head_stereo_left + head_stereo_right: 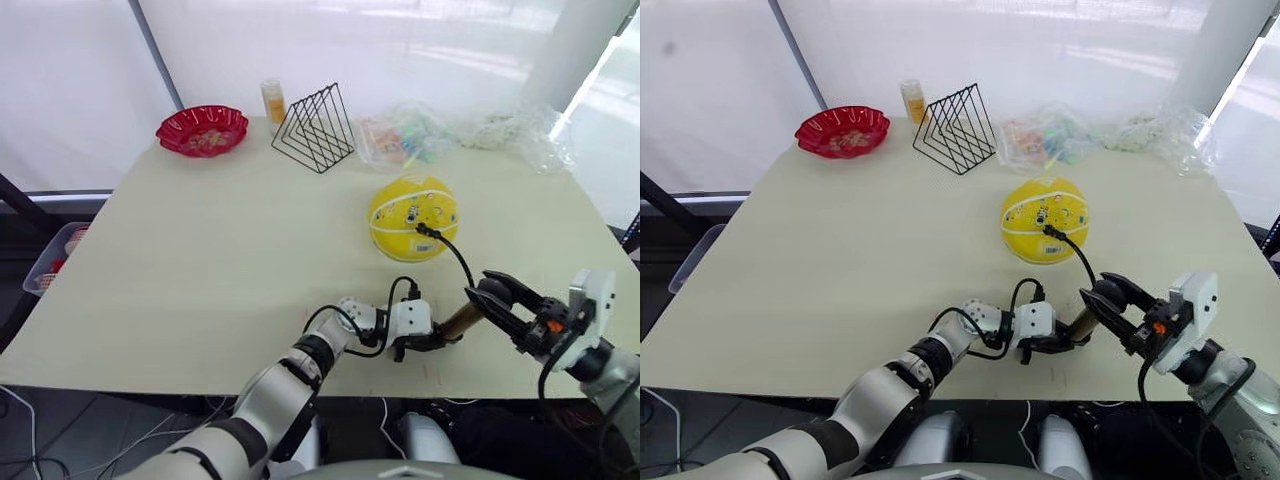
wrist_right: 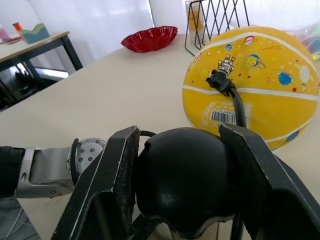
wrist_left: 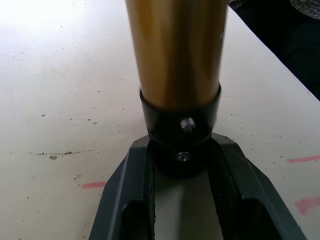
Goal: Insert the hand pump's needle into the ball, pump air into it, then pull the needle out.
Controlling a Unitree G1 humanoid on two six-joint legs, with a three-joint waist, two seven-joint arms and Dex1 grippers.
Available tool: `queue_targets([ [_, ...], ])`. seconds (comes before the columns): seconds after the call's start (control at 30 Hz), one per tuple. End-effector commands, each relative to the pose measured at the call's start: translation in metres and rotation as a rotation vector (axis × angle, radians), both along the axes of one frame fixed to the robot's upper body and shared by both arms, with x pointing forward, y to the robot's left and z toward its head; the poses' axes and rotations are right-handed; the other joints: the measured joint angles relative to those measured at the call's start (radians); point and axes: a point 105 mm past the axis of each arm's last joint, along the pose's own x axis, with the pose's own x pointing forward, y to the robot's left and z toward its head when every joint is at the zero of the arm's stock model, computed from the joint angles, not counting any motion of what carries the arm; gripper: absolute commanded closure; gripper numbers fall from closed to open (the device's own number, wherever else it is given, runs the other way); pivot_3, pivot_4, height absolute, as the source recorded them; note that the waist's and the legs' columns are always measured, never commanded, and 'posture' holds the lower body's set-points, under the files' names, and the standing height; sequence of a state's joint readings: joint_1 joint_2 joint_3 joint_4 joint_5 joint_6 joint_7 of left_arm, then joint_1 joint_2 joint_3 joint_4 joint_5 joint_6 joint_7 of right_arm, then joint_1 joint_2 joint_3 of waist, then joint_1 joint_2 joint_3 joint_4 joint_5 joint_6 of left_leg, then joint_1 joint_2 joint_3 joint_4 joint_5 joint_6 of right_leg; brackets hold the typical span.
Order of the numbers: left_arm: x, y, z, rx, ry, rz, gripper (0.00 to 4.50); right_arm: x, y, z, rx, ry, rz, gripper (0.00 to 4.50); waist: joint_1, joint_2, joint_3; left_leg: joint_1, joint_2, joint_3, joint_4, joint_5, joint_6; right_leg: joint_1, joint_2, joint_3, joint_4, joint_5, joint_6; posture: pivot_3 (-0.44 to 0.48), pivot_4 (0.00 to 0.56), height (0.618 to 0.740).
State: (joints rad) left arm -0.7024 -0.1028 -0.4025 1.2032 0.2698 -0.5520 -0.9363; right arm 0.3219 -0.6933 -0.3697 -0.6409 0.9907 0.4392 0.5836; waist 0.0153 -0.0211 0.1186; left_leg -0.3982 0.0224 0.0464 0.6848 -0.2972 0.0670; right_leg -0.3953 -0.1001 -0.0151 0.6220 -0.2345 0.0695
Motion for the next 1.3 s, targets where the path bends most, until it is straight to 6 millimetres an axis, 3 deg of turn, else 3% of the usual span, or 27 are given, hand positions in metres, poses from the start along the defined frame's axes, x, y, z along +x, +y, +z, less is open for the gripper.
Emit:
queue_targets([
  [0.03,-0.031,0.027,-0.049,0.195,0.133,-0.057,3.48,-0.013,-0.012,0.104,0.017,-0.325,0.006,2.47,0.003,0.003,0.007,-0.001,-0.001,0.001,0.000,0.000,0.000,-0.001,-0.003,0.000,0.000,0.000,0.000,0.000,0.150,0.737],
  [0.2,-0.031,0.027,-0.049,0.197,0.132,-0.061,3.48,-0.023,-0.020,0.132,0.010,-0.332,0.006,2.47,0.015,0.002,0.011,-0.002,0.000,-0.001,0.000,0.000,0.000,-0.001,0.003,-0.002,0.000,0.000,0.000,0.000,0.150,0.737],
  [0.3,-0.031,0.027,-0.049,0.199,0.131,-0.064,3.48,-0.030,-0.024,0.158,0.028,-0.388,-0.002,2.47,0.017,0.000,0.012,-0.002,0.000,0.000,0.000,0.000,0.000,0.000,0.002,-0.001,0.000,0.000,0.000,0.000,0.150,0.737],
  [0.43,-0.030,0.028,-0.049,0.201,0.131,-0.063,3.48,-0.030,-0.023,0.161,0.047,-0.375,-0.001,2.47,0.019,-0.001,0.015,-0.002,0.000,0.000,0.001,0.000,0.000,-0.001,0.002,0.000,0.000,0.000,0.000,0.000,0.150,0.737],
  [0.63,-0.030,0.028,-0.049,0.202,0.131,-0.059,3.48,-0.017,-0.014,0.107,-0.062,-0.177,-0.010,2.47,0.022,-0.003,0.014,-0.002,0.000,0.000,0.000,0.000,0.000,-0.001,0.003,0.000,0.000,0.000,0.000,0.000,0.150,0.737],
  [0.73,-0.029,0.029,-0.049,0.202,0.130,-0.055,3.48,-0.009,-0.009,0.054,-0.095,-0.038,-0.022,2.47,0.018,-0.012,0.006,0.000,0.001,0.000,0.000,0.000,0.000,0.000,0.005,0.000,0.000,0.000,0.000,0.000,0.150,0.737],
  [0.9,-0.029,0.029,-0.049,0.202,0.128,-0.052,3.48,-0.005,-0.008,-0.014,-0.098,0.106,-0.054,2.47,0.005,-0.021,-0.010,0.002,0.004,-0.001,0.000,0.000,0.000,0.001,0.008,0.001,0.000,0.000,-0.001,0.000,0.150,0.737],
  [1.2,-0.028,0.028,-0.048,0.199,0.123,-0.048,3.48,-0.005,0.003,-0.070,-0.105,0.176,-0.061,2.47,-0.001,-0.020,-0.015,0.005,0.004,-0.002,0.000,0.000,0.000,0.002,0.003,0.001,0.001,0.000,-0.002,0.000,0.150,0.737],
  [1.23,-0.028,0.028,-0.048,0.199,0.123,-0.049,3.48,-0.004,0.003,-0.068,-0.104,0.162,-0.058,2.47,-0.001,-0.019,-0.016,0.005,0.004,-0.002,0.000,0.000,0.000,0.002,0.002,0.001,0.000,0.000,-0.002,0.000,0.150,0.737],
  [1.3,-0.028,0.028,-0.048,0.199,0.122,-0.050,3.48,-0.001,0.004,-0.044,-0.074,0.076,-0.044,2.47,0.000,-0.020,-0.015,0.005,0.004,-0.001,0.000,0.000,0.000,0.002,0.002,0.001,0.000,0.000,-0.002,0.000,0.150,0.737],
])
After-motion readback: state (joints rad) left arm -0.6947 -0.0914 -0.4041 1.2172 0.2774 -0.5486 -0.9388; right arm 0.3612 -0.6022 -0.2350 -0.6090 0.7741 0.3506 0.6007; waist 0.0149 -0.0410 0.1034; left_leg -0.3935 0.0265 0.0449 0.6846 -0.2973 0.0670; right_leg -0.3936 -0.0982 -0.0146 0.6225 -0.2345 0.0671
